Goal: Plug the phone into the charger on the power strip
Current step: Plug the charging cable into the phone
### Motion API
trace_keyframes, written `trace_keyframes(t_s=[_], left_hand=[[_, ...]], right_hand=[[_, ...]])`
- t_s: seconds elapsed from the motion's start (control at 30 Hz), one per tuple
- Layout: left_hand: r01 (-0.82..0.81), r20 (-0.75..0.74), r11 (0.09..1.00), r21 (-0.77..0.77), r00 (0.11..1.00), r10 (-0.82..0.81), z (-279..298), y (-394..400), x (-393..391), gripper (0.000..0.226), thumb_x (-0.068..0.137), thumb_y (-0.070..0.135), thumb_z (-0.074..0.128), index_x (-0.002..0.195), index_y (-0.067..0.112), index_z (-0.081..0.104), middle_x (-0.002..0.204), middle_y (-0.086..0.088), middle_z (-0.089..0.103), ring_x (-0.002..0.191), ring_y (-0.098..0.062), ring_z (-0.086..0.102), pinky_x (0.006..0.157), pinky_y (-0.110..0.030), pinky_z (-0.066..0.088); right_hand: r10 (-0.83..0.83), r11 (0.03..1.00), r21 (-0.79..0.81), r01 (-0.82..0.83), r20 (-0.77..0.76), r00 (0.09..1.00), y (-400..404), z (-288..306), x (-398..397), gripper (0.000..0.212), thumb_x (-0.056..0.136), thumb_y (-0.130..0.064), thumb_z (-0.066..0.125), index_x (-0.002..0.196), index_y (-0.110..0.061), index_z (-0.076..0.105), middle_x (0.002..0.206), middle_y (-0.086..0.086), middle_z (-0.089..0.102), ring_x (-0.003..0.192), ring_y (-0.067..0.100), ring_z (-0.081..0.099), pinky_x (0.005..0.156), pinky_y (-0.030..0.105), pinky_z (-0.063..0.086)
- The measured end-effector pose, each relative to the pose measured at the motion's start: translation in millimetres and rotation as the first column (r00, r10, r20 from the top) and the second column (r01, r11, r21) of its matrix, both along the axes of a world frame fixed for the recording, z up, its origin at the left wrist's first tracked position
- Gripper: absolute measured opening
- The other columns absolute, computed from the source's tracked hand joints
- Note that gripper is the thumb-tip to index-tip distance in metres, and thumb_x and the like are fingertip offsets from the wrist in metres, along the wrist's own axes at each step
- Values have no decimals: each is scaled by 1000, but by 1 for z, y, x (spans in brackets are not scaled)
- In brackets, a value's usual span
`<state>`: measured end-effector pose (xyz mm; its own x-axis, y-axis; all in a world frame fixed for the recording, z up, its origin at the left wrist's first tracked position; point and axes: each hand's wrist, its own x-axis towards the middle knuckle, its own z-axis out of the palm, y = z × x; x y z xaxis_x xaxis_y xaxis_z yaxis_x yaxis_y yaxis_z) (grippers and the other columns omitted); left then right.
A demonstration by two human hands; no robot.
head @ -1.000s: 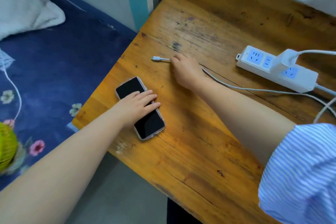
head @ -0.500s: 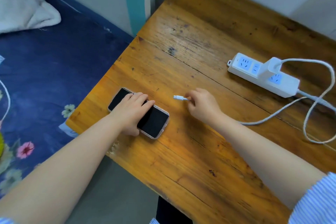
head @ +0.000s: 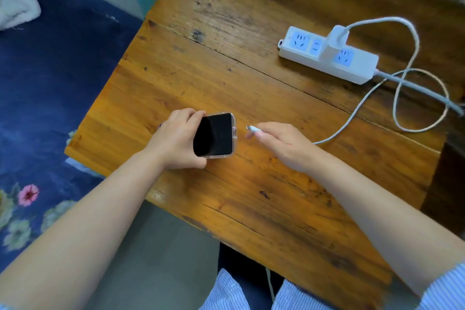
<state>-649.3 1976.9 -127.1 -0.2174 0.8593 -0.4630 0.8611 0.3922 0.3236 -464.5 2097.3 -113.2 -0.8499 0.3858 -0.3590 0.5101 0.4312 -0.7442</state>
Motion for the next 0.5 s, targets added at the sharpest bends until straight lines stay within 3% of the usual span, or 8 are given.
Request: trace_keyframes(t_s=[0.1,0.2,0.3,0.43,0.5], left_hand=[[1,16,1000,4,1000,-1,3,4,15,93,57,31,76,135,10,30,136,-12,41,125,-28,34,98,-41,41],[6,25,1000,23,1000,-7,7,6,26,92,56,29,77,134,10,32,134,-12,43,123,-29,36,96,-39,42],[34,6,999,26,999,-35,9,6,37,93,55,29,78,134,9,32,133,-13,44,122,-30,38,95,-40,43],[62,-7,998,5,998,-62,10,6,46,93,56,30,77,134,9,31,134,-13,43,122,-30,38,95,-40,44],[61,-12,998,1,998,-61,10,5,49,93,56,32,76,134,10,31,134,-12,43,122,-29,38,94,-40,44]], right_hand=[[-73,995,-63,75,39,997,2,-1,15,38,96,-24,32,84,-2,61,78,15,56,74,25,50,63,34,35],[-143,990,0,143,9,990,1,-1,22,30,93,-19,44,82,-1,64,74,14,55,71,23,48,58,29,30],[-233,971,45,234,-34,972,-1,-1,29,27,91,-18,47,85,0,65,82,21,59,74,27,50,63,33,36],[-297,949,78,305,-101,950,-3,3,36,21,88,-16,52,89,-2,67,75,9,51,72,19,46,62,33,37],[-280,948,127,292,-104,954,-5,3,39,20,88,-16,54,90,-1,67,76,11,53,72,22,47,63,37,40]])
